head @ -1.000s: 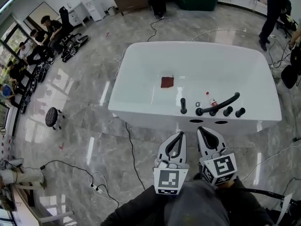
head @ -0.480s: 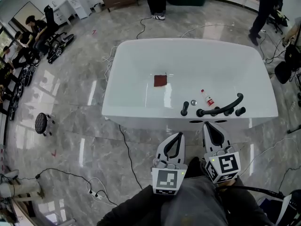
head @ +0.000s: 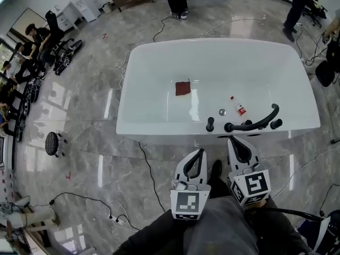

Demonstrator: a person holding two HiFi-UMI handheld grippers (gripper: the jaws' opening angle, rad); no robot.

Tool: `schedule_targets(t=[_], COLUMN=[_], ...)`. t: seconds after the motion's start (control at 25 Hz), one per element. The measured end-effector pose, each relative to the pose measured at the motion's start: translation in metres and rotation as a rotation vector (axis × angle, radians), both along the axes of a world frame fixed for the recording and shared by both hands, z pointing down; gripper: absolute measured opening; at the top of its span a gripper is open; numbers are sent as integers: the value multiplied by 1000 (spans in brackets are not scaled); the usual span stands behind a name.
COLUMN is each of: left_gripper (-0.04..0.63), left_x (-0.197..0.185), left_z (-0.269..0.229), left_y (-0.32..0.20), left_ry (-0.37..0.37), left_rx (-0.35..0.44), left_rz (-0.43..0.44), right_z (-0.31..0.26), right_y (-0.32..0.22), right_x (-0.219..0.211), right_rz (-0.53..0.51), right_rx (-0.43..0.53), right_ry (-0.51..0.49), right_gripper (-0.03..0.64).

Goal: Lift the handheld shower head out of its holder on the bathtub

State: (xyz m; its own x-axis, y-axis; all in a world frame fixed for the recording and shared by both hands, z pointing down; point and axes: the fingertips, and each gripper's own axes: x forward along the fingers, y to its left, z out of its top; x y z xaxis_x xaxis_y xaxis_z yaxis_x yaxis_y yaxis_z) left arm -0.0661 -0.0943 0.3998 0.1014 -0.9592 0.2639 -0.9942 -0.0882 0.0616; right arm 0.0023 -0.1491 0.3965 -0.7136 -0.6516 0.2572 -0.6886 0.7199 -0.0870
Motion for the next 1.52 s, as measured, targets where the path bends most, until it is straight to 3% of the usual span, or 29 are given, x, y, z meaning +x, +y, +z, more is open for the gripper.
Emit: schedule_targets(t=[0.6,0.92,1.2,1.52], left_gripper=[3,3,3,3], left_x=[-2,-18,-36,-64], left_z=[24,28,33,41], left_y=[-67,-93,-104,-106], left_ry=[-16,-19,-3,-33], left_rx=[-68,-57,-28,-8], left_rz=[-56,-111,-55,30], right_z=[34,36,34,78], right_y=[-68,-96,-102,-87], right_x=[4,-16,-36,-59], right_rz=[-30,-95,-68,-22], right_rx=[-79,-47,7,10], right_ry=[-11,-9,-6,53], right_gripper=[5,5,5,21])
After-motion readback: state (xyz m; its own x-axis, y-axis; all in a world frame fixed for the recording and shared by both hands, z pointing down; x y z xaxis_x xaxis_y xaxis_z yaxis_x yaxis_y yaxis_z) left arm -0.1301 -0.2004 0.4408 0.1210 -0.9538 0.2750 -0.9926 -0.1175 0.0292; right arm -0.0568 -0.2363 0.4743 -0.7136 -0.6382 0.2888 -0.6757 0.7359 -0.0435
